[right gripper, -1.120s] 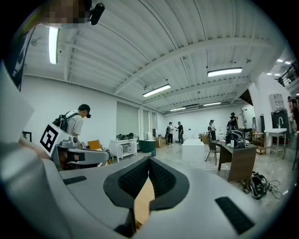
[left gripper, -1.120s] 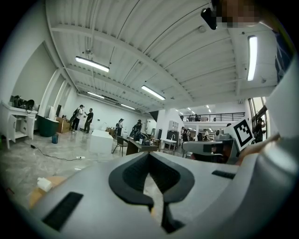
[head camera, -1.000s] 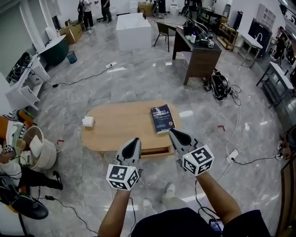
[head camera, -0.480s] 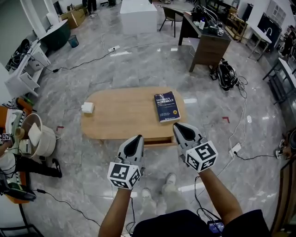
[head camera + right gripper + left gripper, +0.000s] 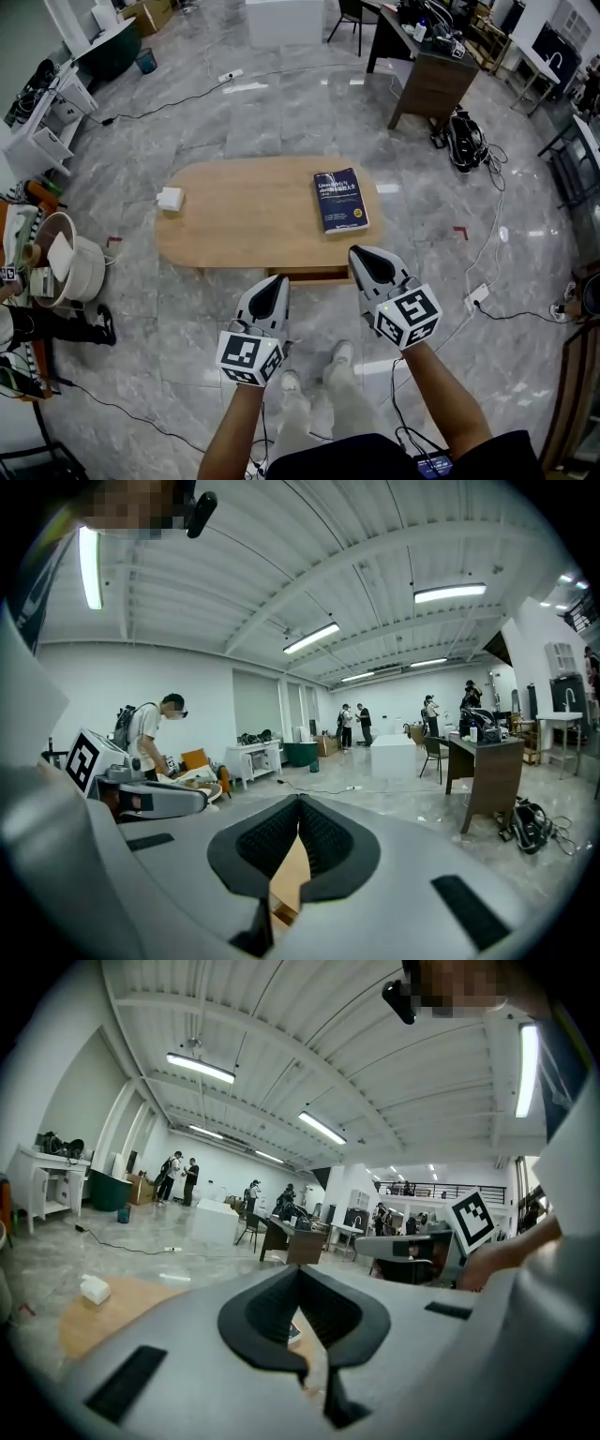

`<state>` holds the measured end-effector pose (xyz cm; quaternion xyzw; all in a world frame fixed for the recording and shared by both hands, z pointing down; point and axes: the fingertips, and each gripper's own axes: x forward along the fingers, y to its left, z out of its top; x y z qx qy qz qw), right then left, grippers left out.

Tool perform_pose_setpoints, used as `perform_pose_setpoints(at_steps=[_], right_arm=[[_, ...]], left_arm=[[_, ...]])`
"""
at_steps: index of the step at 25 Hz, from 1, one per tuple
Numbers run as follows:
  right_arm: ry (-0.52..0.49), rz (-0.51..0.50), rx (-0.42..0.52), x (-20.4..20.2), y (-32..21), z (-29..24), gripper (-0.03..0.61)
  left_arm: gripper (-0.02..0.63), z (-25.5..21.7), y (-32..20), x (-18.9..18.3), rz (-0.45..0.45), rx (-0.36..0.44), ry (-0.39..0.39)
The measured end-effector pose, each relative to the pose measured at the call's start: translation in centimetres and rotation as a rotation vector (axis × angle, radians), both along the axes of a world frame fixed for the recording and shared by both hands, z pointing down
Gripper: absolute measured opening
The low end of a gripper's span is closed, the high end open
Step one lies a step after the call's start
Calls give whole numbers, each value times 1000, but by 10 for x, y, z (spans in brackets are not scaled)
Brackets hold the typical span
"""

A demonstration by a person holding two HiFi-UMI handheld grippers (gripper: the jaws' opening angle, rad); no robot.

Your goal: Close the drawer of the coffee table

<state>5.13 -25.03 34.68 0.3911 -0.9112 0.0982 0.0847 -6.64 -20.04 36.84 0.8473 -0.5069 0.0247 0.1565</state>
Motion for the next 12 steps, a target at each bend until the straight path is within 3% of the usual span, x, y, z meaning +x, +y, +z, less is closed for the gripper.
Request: perform_pose_setpoints(at_steps=[12], right_arm=[[18, -36, -35, -9, -8, 51, 18]], left_arm=[[0, 60, 4, 2, 2, -76, 2]])
